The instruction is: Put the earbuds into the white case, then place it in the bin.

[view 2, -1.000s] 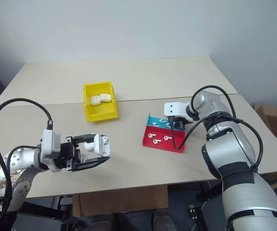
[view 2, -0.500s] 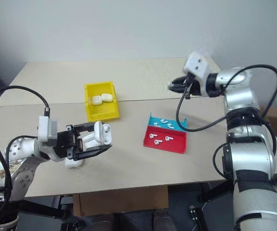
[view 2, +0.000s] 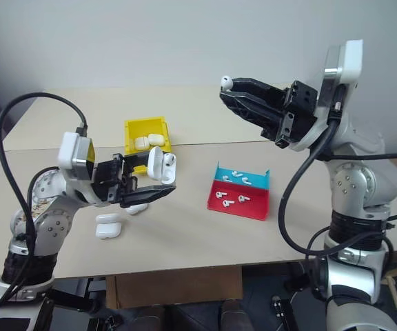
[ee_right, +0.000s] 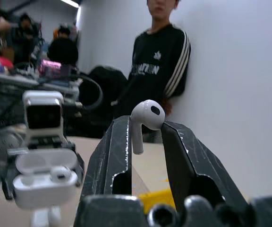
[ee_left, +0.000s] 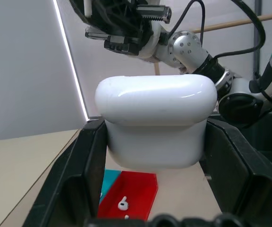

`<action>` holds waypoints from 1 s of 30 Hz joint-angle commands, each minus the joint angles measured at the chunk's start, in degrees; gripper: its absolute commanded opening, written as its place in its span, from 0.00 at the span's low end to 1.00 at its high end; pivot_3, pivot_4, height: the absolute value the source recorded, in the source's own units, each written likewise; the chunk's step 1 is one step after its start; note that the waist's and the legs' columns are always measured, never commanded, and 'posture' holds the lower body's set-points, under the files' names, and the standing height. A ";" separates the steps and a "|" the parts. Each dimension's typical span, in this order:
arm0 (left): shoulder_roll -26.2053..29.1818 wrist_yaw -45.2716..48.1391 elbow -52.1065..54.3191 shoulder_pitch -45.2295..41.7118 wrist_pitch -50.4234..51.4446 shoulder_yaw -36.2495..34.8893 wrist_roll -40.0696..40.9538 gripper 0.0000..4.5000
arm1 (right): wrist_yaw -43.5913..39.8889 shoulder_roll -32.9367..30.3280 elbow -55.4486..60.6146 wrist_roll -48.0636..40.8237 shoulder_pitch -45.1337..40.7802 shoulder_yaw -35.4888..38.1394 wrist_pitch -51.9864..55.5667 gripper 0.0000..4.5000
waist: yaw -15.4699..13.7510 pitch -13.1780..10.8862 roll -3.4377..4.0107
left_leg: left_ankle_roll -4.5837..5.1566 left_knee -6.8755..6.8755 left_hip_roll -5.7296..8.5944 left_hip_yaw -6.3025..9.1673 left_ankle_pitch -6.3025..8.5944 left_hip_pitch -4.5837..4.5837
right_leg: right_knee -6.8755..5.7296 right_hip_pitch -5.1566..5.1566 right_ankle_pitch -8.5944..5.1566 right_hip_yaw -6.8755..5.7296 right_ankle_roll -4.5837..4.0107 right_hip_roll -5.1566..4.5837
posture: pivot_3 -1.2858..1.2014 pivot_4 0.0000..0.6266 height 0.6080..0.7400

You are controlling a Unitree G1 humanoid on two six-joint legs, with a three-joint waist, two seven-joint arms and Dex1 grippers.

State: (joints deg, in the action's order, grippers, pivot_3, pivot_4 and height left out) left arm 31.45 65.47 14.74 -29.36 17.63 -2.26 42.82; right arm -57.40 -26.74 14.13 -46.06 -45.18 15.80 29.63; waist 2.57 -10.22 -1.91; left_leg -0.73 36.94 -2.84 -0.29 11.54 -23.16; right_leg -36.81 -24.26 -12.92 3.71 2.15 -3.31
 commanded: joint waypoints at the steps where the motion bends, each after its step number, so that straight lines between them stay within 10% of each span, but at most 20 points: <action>1: -0.36 0.44 1.47 -1.33 0.76 -0.39 1.58 0.62 | 2.61 3.63 6.64 -4.38 3.41 -1.04 -1.55 0.26 | -0.04 0.00 0.00 | 0.00 -0.01 0.00 0.02 0.00 0.00 | 0.01 0.01 0.00 0.00 0.00 0.00 | 0.52 0.24 1.00; 30: -2.30 1.00 2.38 -0.81 0.59 -0.22 0.46 0.62 | 3.12 5.52 13.42 -0.48 17.53 -14.63 -5.37 0.26 | -0.12 0.01 -0.01 | 0.00 0.01 0.00 0.04 0.00 -0.01 | 0.04 0.01 -0.17 -0.02 0.28 0.00 | 0.52 0.24 1.00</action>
State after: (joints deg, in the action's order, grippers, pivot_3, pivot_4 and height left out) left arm 29.36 66.43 14.97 -29.64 19.05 -2.26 42.87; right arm -54.56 -20.92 25.54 -46.26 -27.71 0.67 25.81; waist 2.46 -10.21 -1.92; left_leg -0.74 36.95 -2.84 -0.25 11.54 -23.18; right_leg -36.78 -24.25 -13.09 3.68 2.44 -3.31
